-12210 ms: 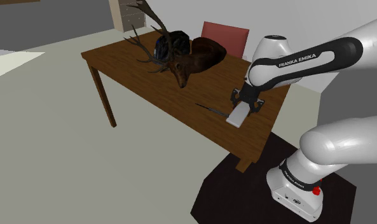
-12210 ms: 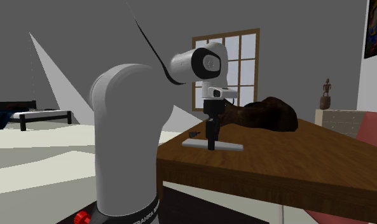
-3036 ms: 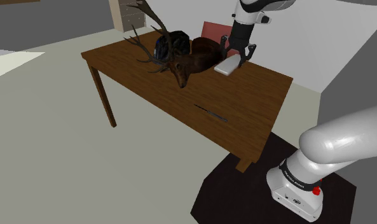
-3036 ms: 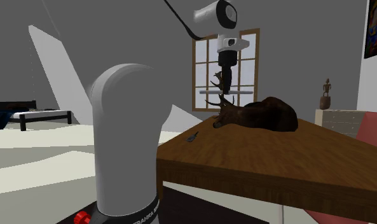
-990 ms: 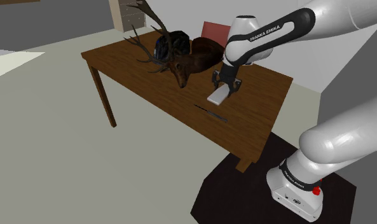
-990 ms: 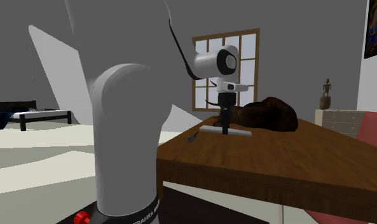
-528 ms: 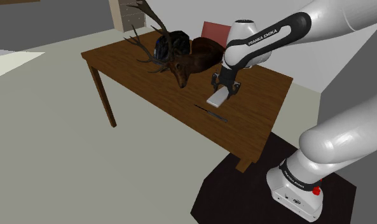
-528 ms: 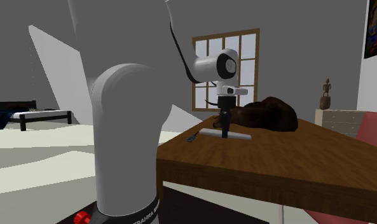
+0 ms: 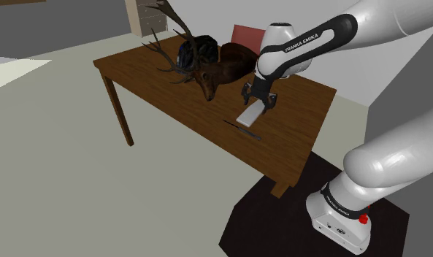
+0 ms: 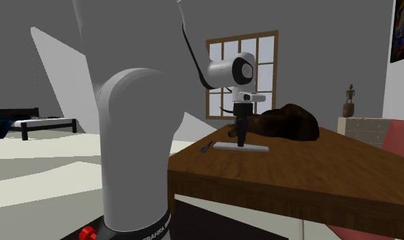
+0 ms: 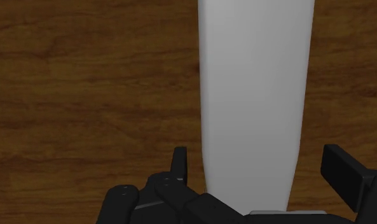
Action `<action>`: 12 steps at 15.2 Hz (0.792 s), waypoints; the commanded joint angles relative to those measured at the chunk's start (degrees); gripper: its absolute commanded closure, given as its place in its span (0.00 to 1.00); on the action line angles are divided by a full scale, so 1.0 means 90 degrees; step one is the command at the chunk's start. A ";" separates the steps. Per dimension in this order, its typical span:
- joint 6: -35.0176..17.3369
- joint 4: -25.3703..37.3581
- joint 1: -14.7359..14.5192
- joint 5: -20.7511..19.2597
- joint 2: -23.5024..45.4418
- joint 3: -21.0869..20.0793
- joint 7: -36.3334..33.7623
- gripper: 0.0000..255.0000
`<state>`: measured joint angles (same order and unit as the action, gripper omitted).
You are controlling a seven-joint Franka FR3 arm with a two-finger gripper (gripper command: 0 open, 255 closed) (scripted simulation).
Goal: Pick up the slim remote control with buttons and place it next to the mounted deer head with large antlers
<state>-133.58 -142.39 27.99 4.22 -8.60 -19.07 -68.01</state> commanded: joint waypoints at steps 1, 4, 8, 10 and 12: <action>0.0238 0.0092 -0.0007 0.0045 -0.0152 0.0019 0.0037 0.00; 0.0896 0.0394 -0.0021 0.0131 -0.0517 0.0078 0.0113 0.00; 0.0896 0.0394 -0.0022 0.0131 -0.0517 0.0079 0.0113 0.00; 0.0896 0.0394 -0.0022 0.0130 -0.0517 0.0079 0.0113 0.00; 0.0896 0.0394 -0.0022 0.0130 -0.0517 0.0079 0.0113 0.00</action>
